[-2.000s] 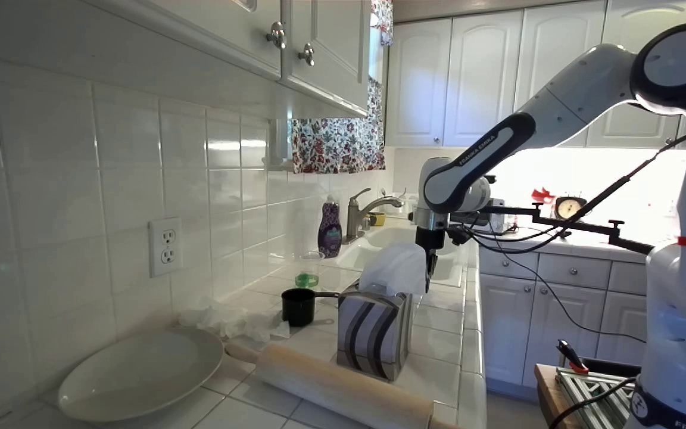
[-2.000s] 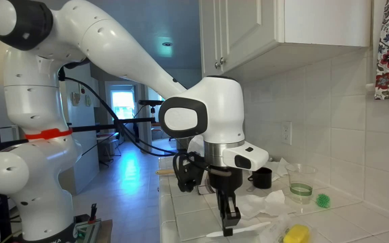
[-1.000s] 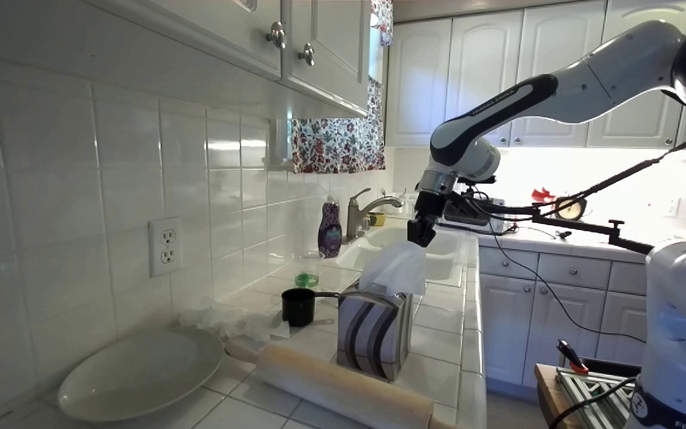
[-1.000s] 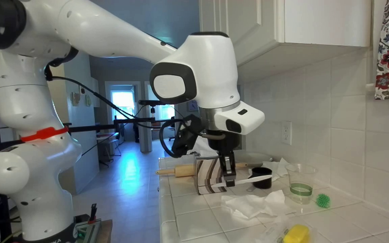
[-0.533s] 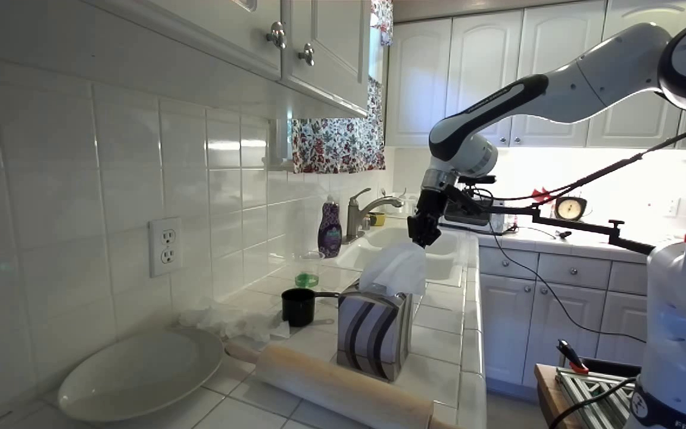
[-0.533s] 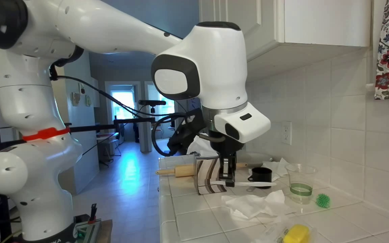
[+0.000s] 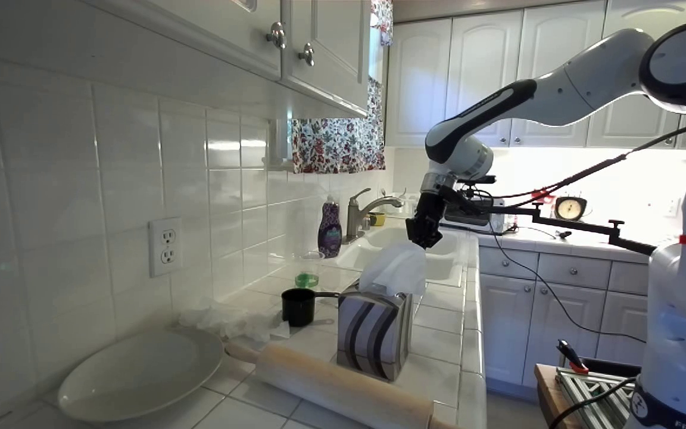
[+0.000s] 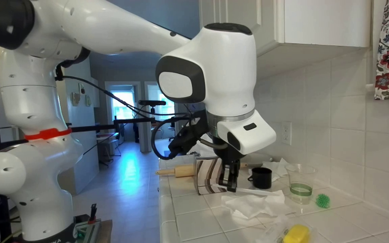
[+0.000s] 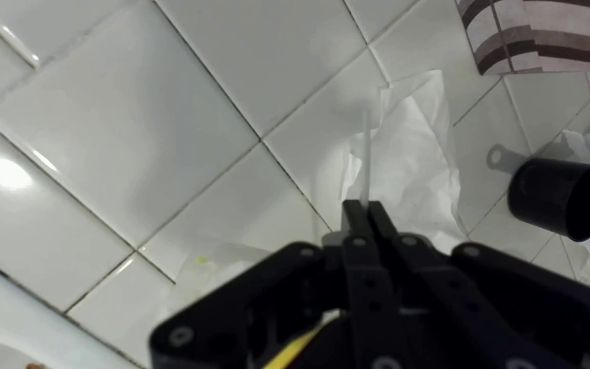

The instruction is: Pick up the knife from the counter and cut the butter on the paper

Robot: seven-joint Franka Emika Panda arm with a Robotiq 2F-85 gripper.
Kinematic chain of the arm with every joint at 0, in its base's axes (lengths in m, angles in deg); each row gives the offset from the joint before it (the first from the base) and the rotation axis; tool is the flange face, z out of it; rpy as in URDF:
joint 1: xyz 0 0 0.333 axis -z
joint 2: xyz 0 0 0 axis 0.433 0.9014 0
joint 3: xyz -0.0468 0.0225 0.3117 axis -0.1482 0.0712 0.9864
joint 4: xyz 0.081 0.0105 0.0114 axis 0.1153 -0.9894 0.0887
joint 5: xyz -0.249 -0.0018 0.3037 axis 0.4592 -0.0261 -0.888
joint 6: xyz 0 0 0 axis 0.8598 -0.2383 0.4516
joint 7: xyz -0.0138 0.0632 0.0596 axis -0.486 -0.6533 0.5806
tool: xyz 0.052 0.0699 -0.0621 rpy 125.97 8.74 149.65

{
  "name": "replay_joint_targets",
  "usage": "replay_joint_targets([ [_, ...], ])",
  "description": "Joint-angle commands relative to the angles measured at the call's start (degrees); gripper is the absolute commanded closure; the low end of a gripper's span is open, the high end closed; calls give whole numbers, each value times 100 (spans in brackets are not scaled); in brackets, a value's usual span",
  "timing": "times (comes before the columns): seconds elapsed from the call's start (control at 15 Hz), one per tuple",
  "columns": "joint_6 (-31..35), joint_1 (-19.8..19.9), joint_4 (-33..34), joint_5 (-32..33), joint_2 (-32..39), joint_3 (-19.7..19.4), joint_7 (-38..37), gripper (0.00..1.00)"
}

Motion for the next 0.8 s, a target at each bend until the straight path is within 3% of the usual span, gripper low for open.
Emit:
replay_joint_targets([
  [0.0,-16,57,15,-2,8,58,2,96],
  [0.2,-15,57,15,-2,7,58,2,99],
  [0.73,-393,258,780,-518,836,-15,-667,99],
])
